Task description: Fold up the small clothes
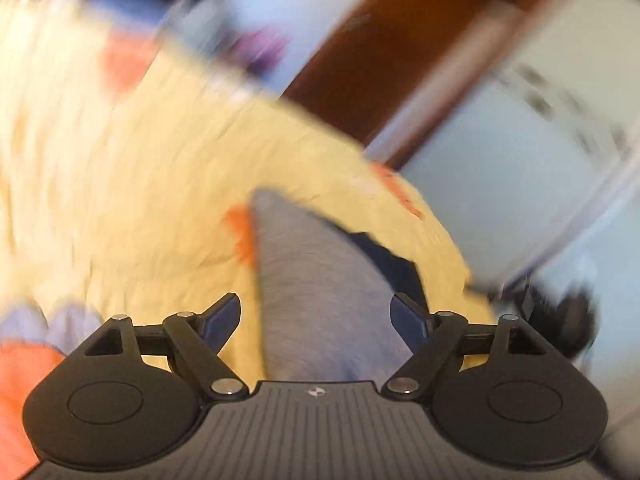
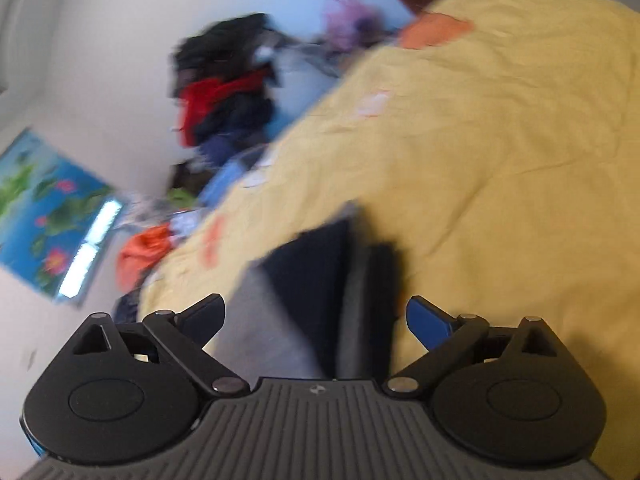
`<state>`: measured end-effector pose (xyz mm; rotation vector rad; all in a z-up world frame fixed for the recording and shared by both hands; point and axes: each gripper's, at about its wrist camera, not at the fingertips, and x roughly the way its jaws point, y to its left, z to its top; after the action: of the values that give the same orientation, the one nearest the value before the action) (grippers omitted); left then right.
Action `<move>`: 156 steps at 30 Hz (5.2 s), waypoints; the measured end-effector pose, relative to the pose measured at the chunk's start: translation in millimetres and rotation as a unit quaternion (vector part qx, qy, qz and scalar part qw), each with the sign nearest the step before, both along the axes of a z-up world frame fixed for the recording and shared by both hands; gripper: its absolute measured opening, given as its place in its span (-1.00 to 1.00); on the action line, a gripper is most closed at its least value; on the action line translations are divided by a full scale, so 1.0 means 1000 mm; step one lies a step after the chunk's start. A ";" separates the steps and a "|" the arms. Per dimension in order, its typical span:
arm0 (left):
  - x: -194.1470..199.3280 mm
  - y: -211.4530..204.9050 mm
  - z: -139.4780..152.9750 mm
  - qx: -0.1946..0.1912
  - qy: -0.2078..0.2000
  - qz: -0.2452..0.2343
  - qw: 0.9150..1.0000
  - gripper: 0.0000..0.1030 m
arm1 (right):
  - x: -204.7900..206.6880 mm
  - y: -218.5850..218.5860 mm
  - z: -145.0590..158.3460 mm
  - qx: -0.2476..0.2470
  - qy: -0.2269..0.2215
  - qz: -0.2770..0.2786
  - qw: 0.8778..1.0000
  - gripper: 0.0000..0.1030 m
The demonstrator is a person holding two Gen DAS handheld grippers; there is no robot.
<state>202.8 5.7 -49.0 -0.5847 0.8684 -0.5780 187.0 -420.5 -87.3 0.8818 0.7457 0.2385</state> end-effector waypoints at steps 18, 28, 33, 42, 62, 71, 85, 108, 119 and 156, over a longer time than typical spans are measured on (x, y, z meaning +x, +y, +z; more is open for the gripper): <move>0.070 -0.059 -0.014 0.026 0.053 -0.069 0.996 -0.35 | 0.038 0.040 -0.032 0.022 0.004 0.056 0.998 -0.47; 0.099 0.034 0.033 0.097 0.047 -0.018 0.994 -0.31 | 0.096 0.124 0.000 0.057 -0.021 0.105 0.993 -0.48; 0.088 0.063 -0.009 0.061 0.093 0.011 0.994 0.12 | 0.119 0.157 -0.026 -0.002 0.045 0.106 0.993 -0.14; -0.012 0.087 -0.024 -0.013 0.089 -0.046 0.995 0.34 | 0.025 0.133 -0.016 0.031 0.051 0.185 0.981 0.45; -0.090 0.093 0.005 0.105 0.048 -0.020 0.993 -0.25 | -0.081 0.148 -0.014 -0.008 0.038 0.171 0.984 -0.05; -0.185 0.045 0.054 0.364 -0.162 0.072 0.914 0.60 | -0.166 0.174 0.049 -0.309 -0.046 0.044 0.949 0.72; -0.152 -0.002 -0.004 0.350 -0.103 0.050 0.930 0.60 | -0.098 0.228 0.022 -0.319 -0.024 0.112 0.941 -0.65; -0.148 0.006 -0.007 0.326 -0.095 0.045 0.940 0.62 | 0.039 0.207 0.045 -0.232 -0.016 0.068 0.970 0.21; -0.145 0.006 -0.004 0.323 -0.093 0.036 0.941 0.62 | 0.077 0.223 0.025 -0.284 0.006 0.125 0.951 -0.69; -0.099 0.038 0.000 0.158 0.008 0.034 0.987 0.65 | -0.042 0.164 0.026 -0.125 -0.001 0.138 0.983 0.07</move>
<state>103.8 43.3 -49.5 -0.3291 0.9292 -0.3639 144.8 -256.7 -61.7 0.5382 0.8748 0.3812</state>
